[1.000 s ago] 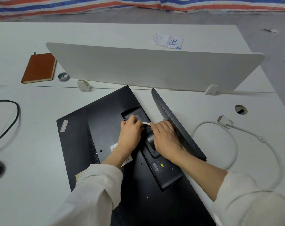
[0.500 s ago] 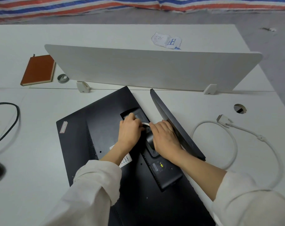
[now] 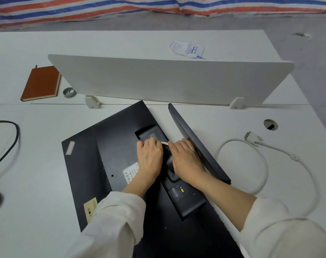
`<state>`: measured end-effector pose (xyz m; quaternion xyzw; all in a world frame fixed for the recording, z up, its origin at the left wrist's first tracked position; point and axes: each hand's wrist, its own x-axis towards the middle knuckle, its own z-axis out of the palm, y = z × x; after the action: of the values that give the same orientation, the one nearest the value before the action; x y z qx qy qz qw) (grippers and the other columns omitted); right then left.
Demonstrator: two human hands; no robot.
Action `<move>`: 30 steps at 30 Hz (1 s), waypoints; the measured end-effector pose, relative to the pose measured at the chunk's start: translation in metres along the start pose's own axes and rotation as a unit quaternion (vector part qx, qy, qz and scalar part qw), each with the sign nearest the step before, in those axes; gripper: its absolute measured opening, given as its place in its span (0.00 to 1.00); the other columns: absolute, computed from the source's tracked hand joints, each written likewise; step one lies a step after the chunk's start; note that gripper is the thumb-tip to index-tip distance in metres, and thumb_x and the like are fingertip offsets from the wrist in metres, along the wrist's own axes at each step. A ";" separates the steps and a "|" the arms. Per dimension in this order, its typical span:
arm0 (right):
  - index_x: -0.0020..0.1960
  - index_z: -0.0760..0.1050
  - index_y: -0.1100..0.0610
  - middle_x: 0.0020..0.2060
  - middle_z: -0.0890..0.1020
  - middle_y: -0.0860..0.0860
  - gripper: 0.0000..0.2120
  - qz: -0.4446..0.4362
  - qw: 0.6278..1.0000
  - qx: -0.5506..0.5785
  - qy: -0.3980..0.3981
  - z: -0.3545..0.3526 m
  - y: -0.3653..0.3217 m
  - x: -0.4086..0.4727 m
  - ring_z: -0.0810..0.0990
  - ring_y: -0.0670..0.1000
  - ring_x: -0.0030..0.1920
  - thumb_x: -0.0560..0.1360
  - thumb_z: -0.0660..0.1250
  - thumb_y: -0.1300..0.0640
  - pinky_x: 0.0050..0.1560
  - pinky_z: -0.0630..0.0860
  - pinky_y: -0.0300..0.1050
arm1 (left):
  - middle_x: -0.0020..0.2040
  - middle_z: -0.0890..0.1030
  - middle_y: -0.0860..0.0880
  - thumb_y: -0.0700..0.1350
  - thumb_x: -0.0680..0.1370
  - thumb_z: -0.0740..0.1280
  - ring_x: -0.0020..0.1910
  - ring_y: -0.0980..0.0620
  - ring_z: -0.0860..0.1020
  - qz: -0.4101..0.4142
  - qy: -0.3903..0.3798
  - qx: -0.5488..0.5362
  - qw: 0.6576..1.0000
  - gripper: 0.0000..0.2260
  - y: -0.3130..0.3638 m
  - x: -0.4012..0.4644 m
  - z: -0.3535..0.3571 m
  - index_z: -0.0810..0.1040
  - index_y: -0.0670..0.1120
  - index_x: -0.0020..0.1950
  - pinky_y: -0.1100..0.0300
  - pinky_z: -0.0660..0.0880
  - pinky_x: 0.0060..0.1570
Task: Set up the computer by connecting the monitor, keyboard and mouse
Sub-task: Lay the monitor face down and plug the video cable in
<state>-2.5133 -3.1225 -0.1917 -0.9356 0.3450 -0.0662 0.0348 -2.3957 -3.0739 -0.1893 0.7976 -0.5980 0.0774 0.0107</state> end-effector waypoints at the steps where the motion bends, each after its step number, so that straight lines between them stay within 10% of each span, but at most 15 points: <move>1: 0.55 0.78 0.64 0.41 0.81 0.55 0.29 0.004 1.000 0.005 -0.005 0.000 0.000 -0.001 0.81 0.56 0.44 0.54 0.72 0.65 0.64 0.61 0.48 | 0.27 0.72 0.47 0.34 0.56 0.74 0.25 0.48 0.71 -0.007 -0.001 -0.009 1.000 0.12 0.000 0.000 0.000 0.72 0.45 0.28 0.58 0.66 0.30; 7: 0.72 0.61 0.64 0.71 0.64 0.58 0.27 0.034 0.992 0.104 -0.058 -0.019 -0.009 -0.020 0.56 0.56 0.74 0.73 0.59 0.64 0.72 0.38 0.43 | 0.38 0.77 0.46 0.42 0.72 0.61 0.36 0.43 0.77 -0.054 -0.005 -0.129 0.990 0.08 -0.012 -0.006 0.010 0.79 0.43 0.40 0.55 0.66 0.35; 12: 0.68 0.69 0.61 0.71 0.67 0.56 0.21 0.038 0.987 0.156 -0.024 -0.030 -0.017 -0.071 0.60 0.55 0.74 0.75 0.58 0.63 0.73 0.53 0.45 | 0.64 0.73 0.46 0.38 0.74 0.60 0.60 0.42 0.72 -0.013 -0.008 -0.232 0.973 0.21 0.000 -0.019 -0.013 0.71 0.45 0.67 0.48 0.69 0.53; 15: 0.60 0.76 0.60 0.62 0.77 0.56 0.19 0.011 0.985 0.169 0.019 -0.034 -0.006 -0.111 0.75 0.55 0.63 0.71 0.60 0.62 0.65 0.70 0.47 | 0.67 0.72 0.51 0.41 0.71 0.58 0.70 0.47 0.65 0.097 -0.050 -0.222 0.969 0.24 0.018 -0.032 -0.026 0.72 0.47 0.67 0.48 0.63 0.64; 23: 0.57 0.71 0.57 0.53 0.77 0.53 0.17 0.139 0.964 0.203 0.101 -0.036 0.059 -0.187 0.72 0.50 0.53 0.68 0.58 0.61 0.50 0.77 0.50 | 0.60 0.78 0.47 0.40 0.64 0.73 0.65 0.41 0.73 0.135 -0.020 -0.105 0.985 0.25 0.049 -0.051 -0.034 0.76 0.44 0.61 0.40 0.68 0.62; 30: 0.69 0.65 0.49 0.63 0.71 0.46 0.19 0.148 0.971 0.079 -0.173 -0.023 0.132 -0.199 0.66 0.47 0.68 0.79 0.54 0.56 0.71 0.48 0.52 | 0.46 0.81 0.50 0.44 0.65 0.73 0.56 0.44 0.78 0.183 -0.035 -0.036 0.982 0.13 0.093 -0.073 -0.041 0.80 0.47 0.48 0.36 0.67 0.63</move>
<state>-2.7509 -3.0939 -0.2031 -0.8658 0.4620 0.0752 0.1767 -2.5092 -3.0261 -0.1657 0.6763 -0.7360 0.0284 0.0045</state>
